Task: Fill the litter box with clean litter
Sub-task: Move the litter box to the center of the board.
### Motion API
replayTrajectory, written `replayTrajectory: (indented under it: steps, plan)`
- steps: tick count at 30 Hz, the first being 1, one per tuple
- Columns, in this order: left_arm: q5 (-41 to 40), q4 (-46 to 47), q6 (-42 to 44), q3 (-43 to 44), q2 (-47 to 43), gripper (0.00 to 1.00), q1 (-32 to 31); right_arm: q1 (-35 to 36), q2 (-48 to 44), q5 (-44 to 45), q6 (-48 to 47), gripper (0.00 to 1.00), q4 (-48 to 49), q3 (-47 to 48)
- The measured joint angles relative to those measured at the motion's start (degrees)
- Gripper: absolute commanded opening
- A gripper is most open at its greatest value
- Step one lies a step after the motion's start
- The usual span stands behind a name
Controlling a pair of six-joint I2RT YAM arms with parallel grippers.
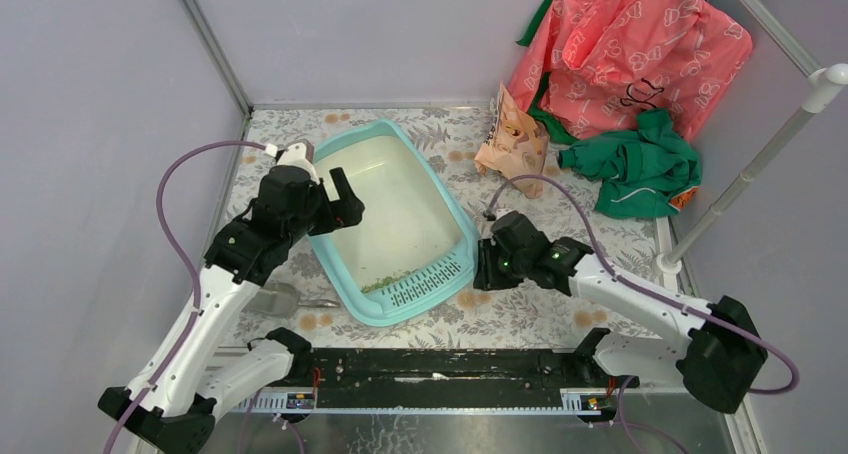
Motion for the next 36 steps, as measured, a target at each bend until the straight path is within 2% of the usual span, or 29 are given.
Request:
replayTrajectory:
  steps: [7, 13, 17, 21, 27, 36]
  plan:
    - [-0.04, -0.22, -0.02, -0.85, -2.34, 0.99, 0.0, 8.24, 7.54, 3.78, 2.43, 0.35, 2.05, 0.9]
    - [-0.26, -1.01, -0.02, -1.4, -2.89, 0.99, 0.0, 9.35, 12.85, 8.55, 2.67, 0.35, 1.81, 4.98]
    - [-0.7, -1.07, 0.02, -1.4, -2.95, 0.99, 0.0, 9.03, 19.98, 12.55, 0.72, 0.34, 1.2, 13.0]
    - [-1.62, -1.25, 0.17, -1.4, -3.23, 0.99, 0.0, 5.81, 26.49, 12.94, -1.4, 0.31, 3.74, 19.87]
    - [-2.67, -1.31, 0.28, -2.05, -3.89, 0.99, 0.0, -2.69, 38.1, 9.88, -4.2, 0.31, 6.82, 30.34]
    - [-2.67, -1.33, 0.24, -3.52, -3.65, 0.99, 0.0, -10.78, 61.24, -1.29, -6.88, 0.33, 8.2, 61.18]
